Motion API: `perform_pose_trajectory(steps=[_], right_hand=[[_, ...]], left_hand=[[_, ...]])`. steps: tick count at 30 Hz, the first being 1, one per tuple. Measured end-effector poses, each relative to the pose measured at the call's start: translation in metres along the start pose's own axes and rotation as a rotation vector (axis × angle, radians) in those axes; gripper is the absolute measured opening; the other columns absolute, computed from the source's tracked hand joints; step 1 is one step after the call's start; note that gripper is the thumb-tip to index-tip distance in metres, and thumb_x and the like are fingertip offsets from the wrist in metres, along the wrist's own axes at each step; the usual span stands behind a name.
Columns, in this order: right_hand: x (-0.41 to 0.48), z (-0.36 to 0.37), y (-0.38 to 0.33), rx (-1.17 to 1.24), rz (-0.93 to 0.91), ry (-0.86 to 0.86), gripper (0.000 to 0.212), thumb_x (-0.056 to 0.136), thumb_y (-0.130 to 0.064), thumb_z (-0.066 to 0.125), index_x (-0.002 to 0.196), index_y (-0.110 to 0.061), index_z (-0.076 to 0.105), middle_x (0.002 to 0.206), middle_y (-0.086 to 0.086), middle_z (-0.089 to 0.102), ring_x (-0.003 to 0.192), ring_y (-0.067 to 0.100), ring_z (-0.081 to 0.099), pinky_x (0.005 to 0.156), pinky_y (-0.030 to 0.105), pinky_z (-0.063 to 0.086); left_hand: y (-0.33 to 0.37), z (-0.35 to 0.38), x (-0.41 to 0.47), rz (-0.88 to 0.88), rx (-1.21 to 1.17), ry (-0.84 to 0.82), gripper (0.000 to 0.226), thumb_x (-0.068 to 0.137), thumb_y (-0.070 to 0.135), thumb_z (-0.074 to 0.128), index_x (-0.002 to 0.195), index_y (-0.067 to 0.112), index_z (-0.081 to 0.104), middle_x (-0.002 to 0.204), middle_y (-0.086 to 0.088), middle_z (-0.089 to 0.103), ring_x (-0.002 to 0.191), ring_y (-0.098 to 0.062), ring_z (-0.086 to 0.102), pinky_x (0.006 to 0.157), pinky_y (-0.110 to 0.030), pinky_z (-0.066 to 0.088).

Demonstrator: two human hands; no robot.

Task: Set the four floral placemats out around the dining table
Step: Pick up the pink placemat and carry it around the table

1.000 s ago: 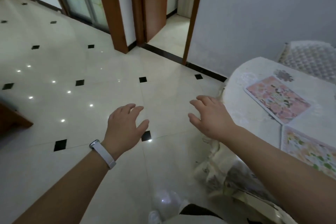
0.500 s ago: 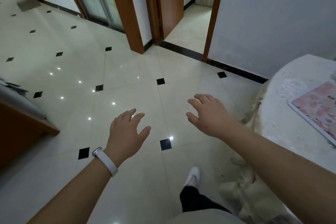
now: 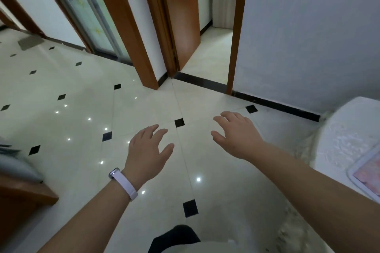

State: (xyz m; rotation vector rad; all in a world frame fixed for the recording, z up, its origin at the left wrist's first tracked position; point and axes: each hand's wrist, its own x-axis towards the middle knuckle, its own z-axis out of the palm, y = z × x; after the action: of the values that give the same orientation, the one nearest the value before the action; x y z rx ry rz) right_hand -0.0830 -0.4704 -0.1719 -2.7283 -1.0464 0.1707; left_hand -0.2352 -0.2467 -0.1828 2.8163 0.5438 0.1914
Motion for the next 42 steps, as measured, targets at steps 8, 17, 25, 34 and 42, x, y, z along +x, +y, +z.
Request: perform_pose_trajectory(steps=[8,17,25,34,42], right_hand=[[0.088,0.003,0.047,-0.051,0.250,-0.003,0.055,0.096,-0.053,0.038,0.143,-0.026,0.041,0.150,0.000,0.040,0.136,0.022,0.036,0.110,0.041,0.030],[0.170,-0.031,0.055,-0.029,0.550,0.071,0.056,0.095,-0.056,0.041,0.141,-0.026,0.044,0.146,-0.003,0.043,0.134,0.021,0.038,0.110,0.041,0.033],[0.149,-0.052,0.092,-0.052,0.855,0.151,0.058,0.091,-0.057,0.047,0.139,-0.026,0.046,0.144,-0.001,0.046,0.129,0.022,0.044,0.106,0.041,0.037],[0.133,-0.039,0.165,0.028,1.009,0.210,0.056,0.090,-0.057,0.048,0.136,-0.025,0.049,0.138,-0.001,0.051,0.122,0.023,0.048,0.101,0.039,0.040],[0.113,-0.050,0.275,0.134,1.117,0.263,0.057,0.092,-0.055,0.046,0.140,-0.024,0.046,0.142,-0.001,0.047,0.126,0.023,0.045,0.102,0.040,0.038]], left_hand=[[-0.009,0.045,0.160,0.200,-0.119,-0.088,0.067,0.080,0.062,0.036,0.128,0.023,0.060,0.139,-0.005,0.054,0.128,-0.028,0.046,0.103,-0.049,0.038],[0.000,0.060,0.338,0.559,-0.134,-0.188,0.064,0.086,0.061,0.033,0.136,0.026,0.051,0.144,-0.002,0.048,0.134,-0.024,0.039,0.110,-0.046,0.028],[0.059,0.087,0.401,0.750,-0.151,-0.288,0.054,0.093,0.054,0.046,0.141,0.030,0.044,0.150,0.002,0.040,0.138,-0.021,0.033,0.112,-0.042,0.026],[0.166,0.119,0.442,0.981,-0.104,-0.317,0.053,0.091,0.054,0.049,0.139,0.030,0.046,0.148,0.002,0.042,0.135,-0.021,0.036,0.110,-0.044,0.029],[0.300,0.152,0.474,1.115,-0.013,-0.376,0.059,0.086,0.059,0.041,0.136,0.027,0.049,0.145,-0.001,0.046,0.133,-0.024,0.039,0.109,-0.047,0.032]])
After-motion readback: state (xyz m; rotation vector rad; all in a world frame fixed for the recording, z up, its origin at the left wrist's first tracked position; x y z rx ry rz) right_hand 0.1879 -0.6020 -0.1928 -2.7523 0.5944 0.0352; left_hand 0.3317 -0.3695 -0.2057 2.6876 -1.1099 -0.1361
